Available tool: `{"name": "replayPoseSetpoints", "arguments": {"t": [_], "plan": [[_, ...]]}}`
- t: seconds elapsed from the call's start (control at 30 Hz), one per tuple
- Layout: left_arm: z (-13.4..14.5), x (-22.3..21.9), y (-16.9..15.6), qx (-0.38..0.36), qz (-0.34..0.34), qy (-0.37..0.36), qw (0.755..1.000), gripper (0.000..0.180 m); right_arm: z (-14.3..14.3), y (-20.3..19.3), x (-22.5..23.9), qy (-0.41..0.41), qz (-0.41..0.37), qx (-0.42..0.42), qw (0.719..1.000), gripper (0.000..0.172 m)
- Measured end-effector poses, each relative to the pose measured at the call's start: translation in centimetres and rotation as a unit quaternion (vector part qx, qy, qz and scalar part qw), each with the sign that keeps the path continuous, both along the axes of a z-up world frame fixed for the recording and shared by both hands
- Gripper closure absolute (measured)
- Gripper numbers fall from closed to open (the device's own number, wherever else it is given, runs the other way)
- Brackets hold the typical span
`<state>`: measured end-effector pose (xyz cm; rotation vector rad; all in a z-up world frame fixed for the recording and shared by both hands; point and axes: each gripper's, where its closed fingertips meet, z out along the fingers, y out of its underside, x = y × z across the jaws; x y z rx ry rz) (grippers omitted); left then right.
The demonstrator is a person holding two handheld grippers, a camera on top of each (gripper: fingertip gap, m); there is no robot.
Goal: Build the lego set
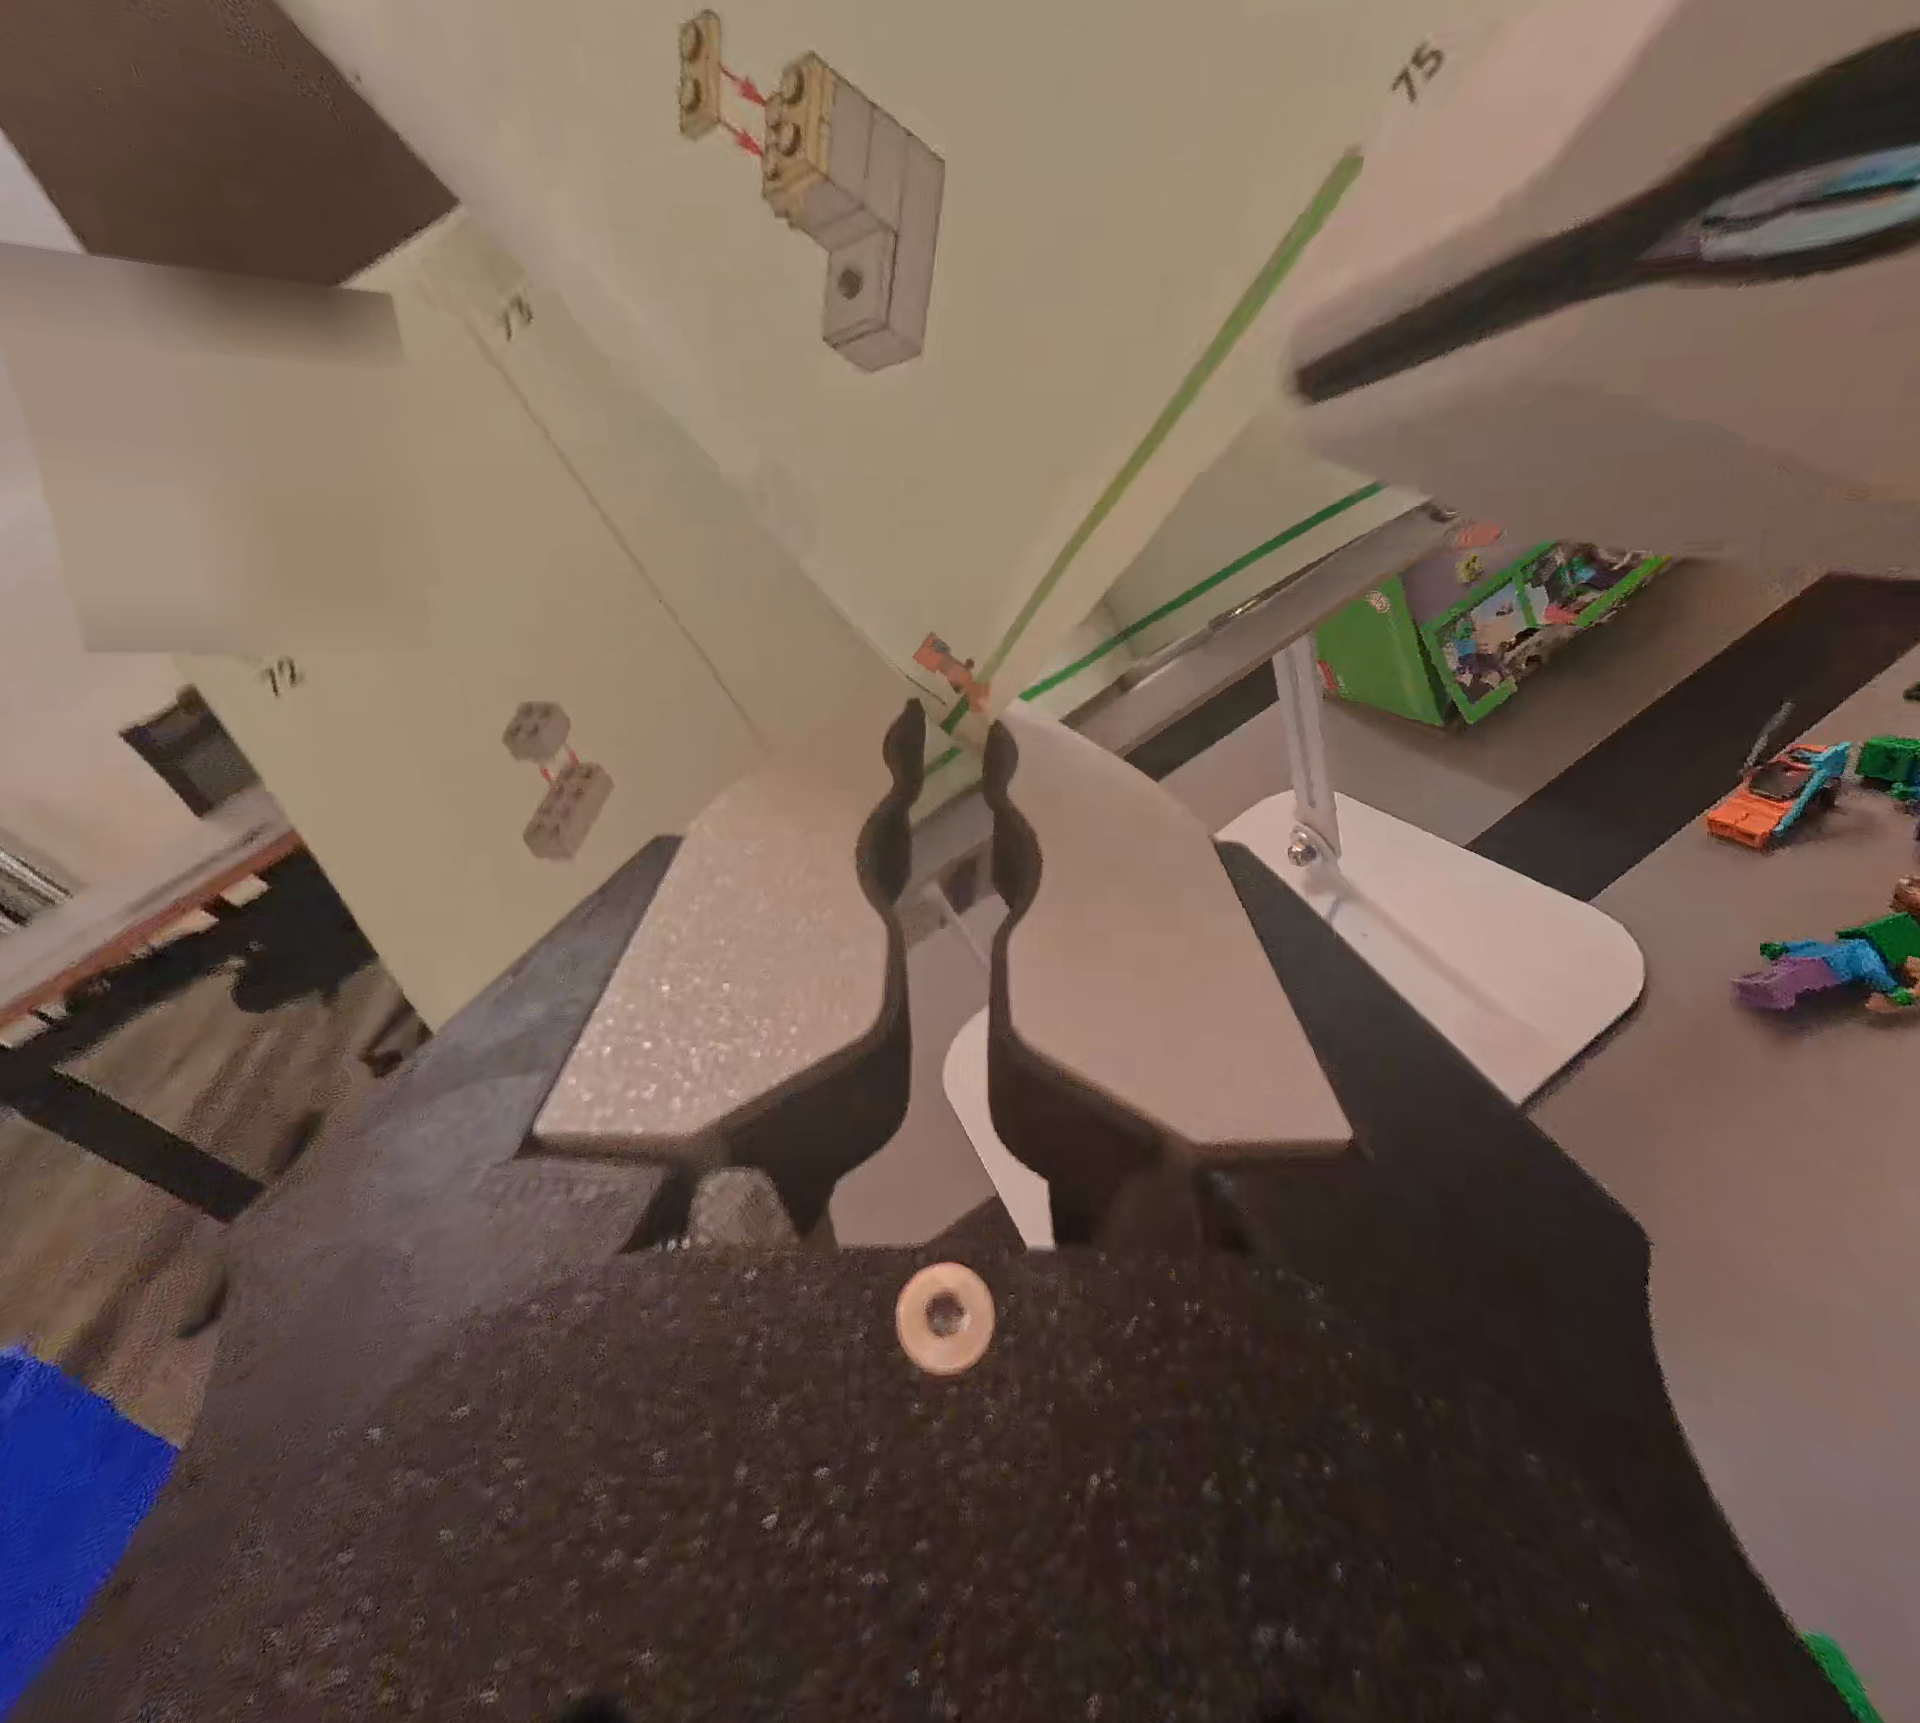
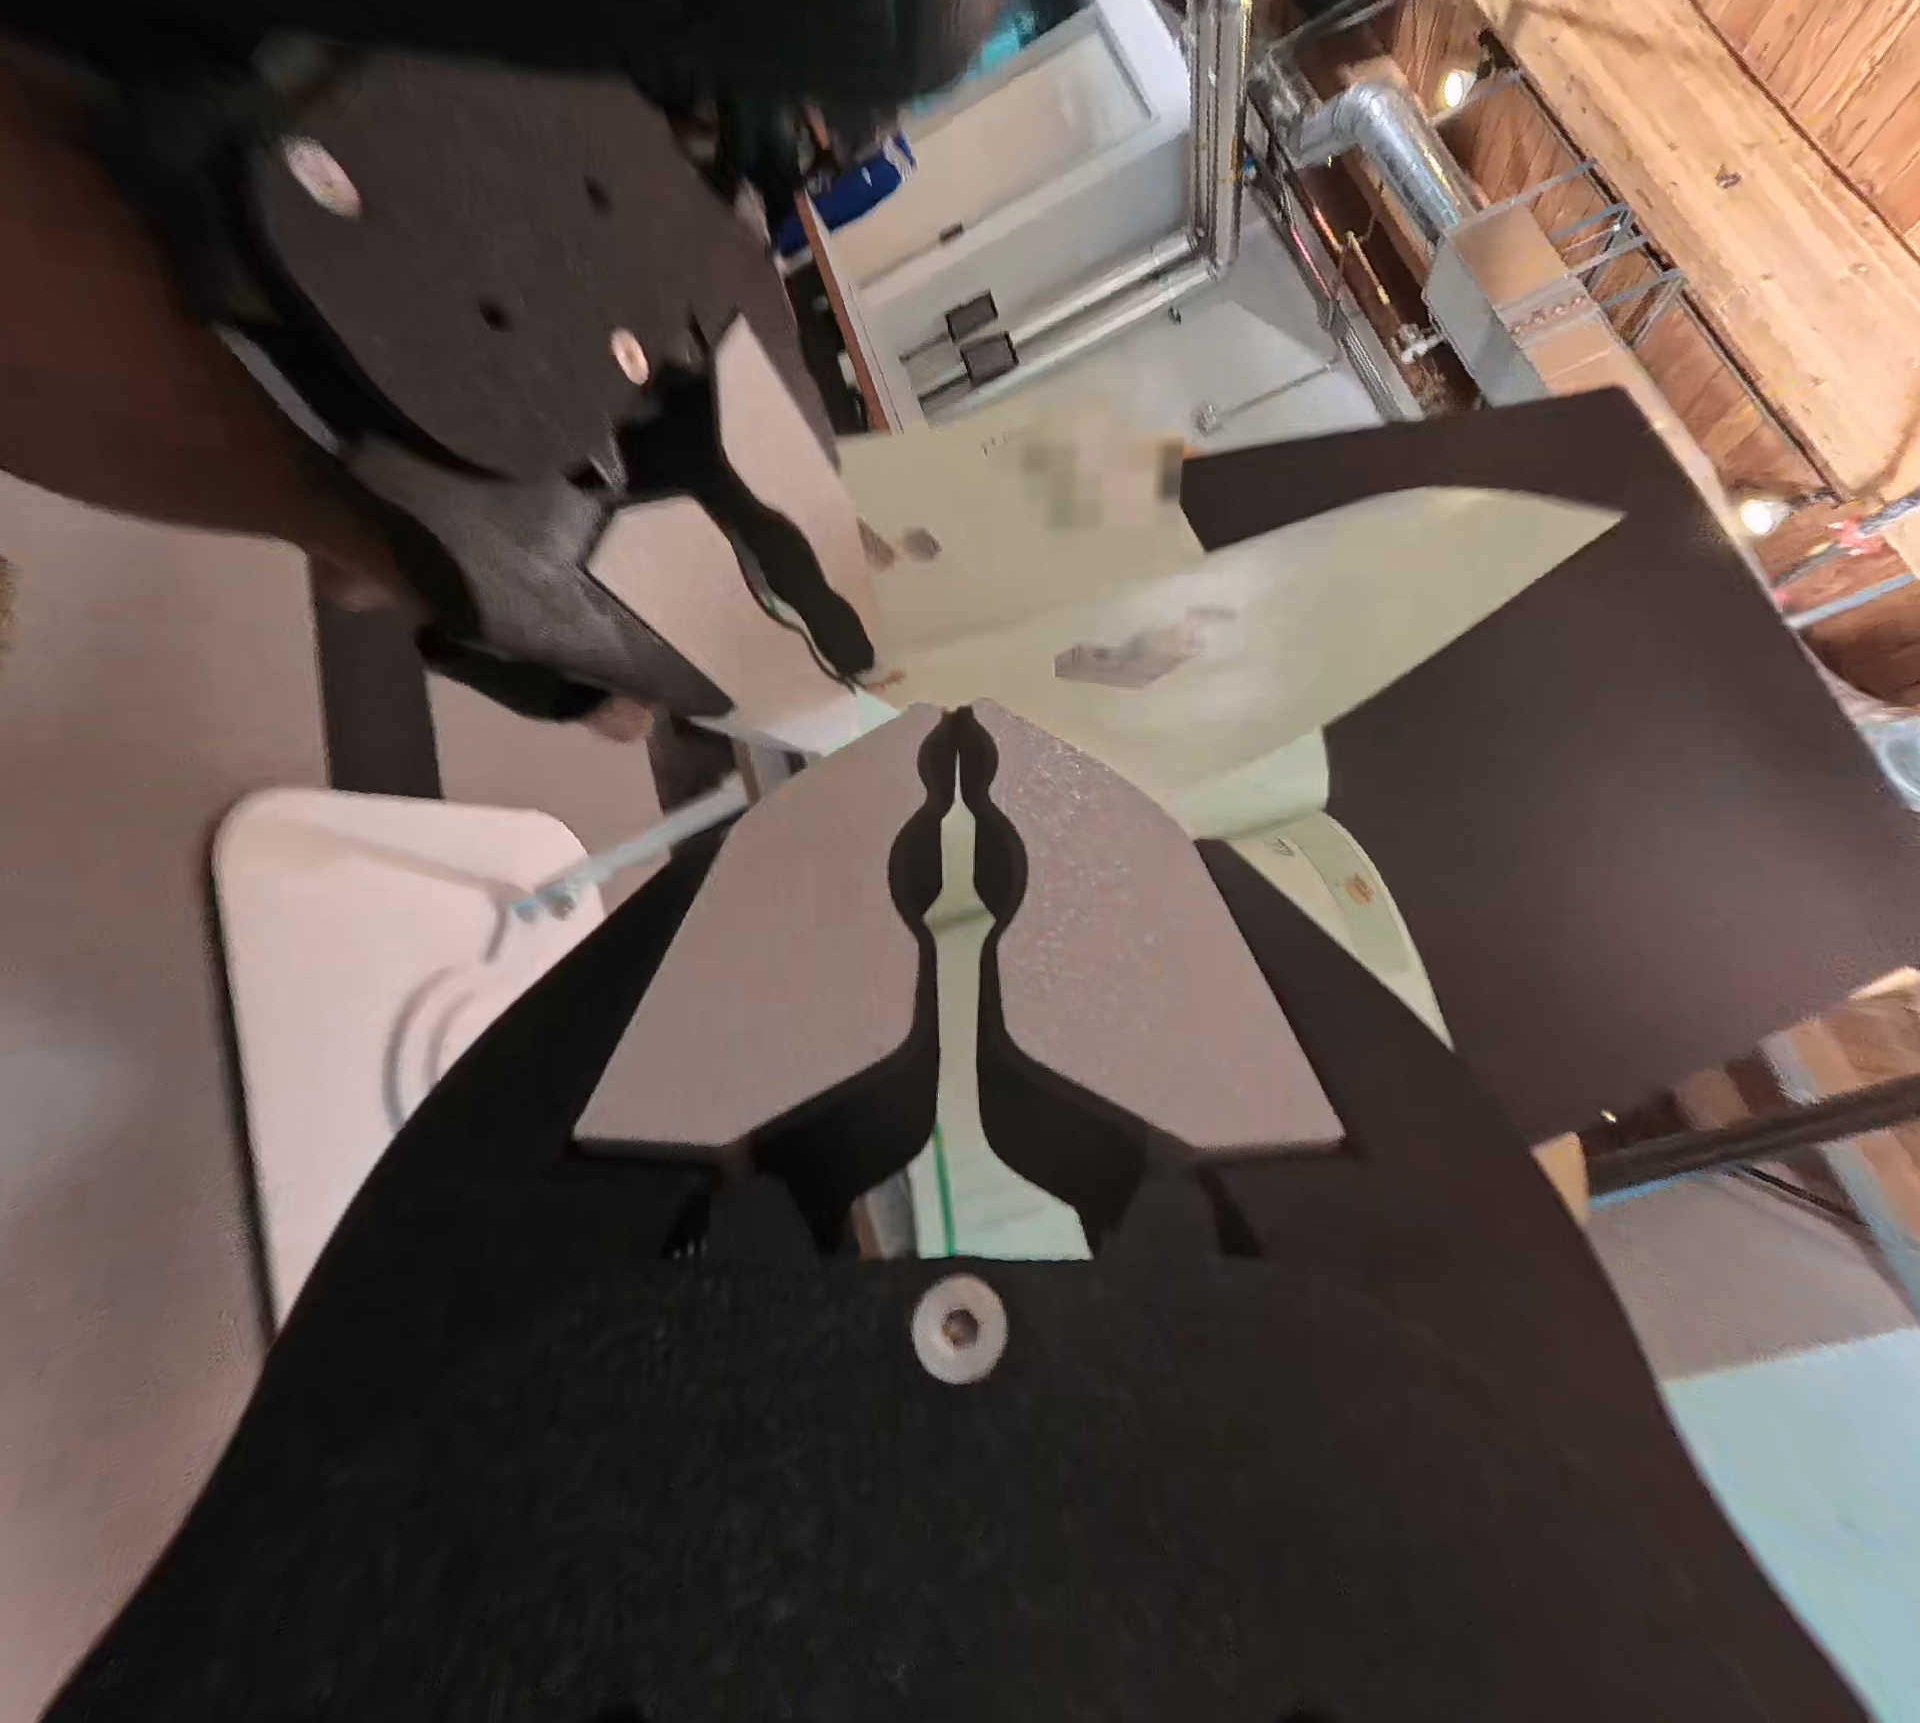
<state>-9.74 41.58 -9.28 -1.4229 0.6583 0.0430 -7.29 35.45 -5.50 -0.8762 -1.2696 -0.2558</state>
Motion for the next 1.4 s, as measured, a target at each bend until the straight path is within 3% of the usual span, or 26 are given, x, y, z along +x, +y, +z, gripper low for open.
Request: {"name": "replayPoseSetpoints", "arguments": {"t": [0.17,0.33,0.57,0.8,0.93,1.03,1.2,1.4], "plan": [[-1.8,-1.6,0.0,-0.047,-0.015,-0.076,0.996,0.18,-0.5,-2.8,-0.5,0.027,0.042,-0.009,0.999,0.172],[-3.0,-2.9,0.1,-0.095,-0.025,-0.149,0.984,0.18,-2.2,0.4,1.0,0.007,-0.013,-0.042,0.999,0.172],[-2.4,-5.0,-0.2,-0.117,-0.038,-0.21,0.97,0.179,-2.9,4.1,1.0,-0.026,-0.078,-0.047,0.995,0.172],[-1.5,-11.4,-1.6,-0.079,0.058,-0.244,0.965,0.18,-3.6,7.6,1.4,-0.105,-0.153,-0.025,0.982,0.172],[2.3,-10.8,-3.1,-0.01,0.045,-0.192,0.98,0.18,-3.8,8.9,1.8,-0.108,-0.184,-0.026,0.977,0.172],[4.7,-5.8,-3.2,0.002,-0.019,-0.101,0.995,0.18,-2.9,9.5,2.1,-0.073,-0.185,-0.042,0.979,0.172],[6.0,1.7,0.4,-0.026,-0.088,-0.014,0.996,0.18,0.9,10.8,3.2,-0.004,-0.165,-0.056,0.985,0.172],[6.5,5.6,5.3,-0.047,-0.104,0.039,0.993,0.18,3.9,11.9,3.0,0.02,-0.104,-0.042,0.993,0.172]]}}
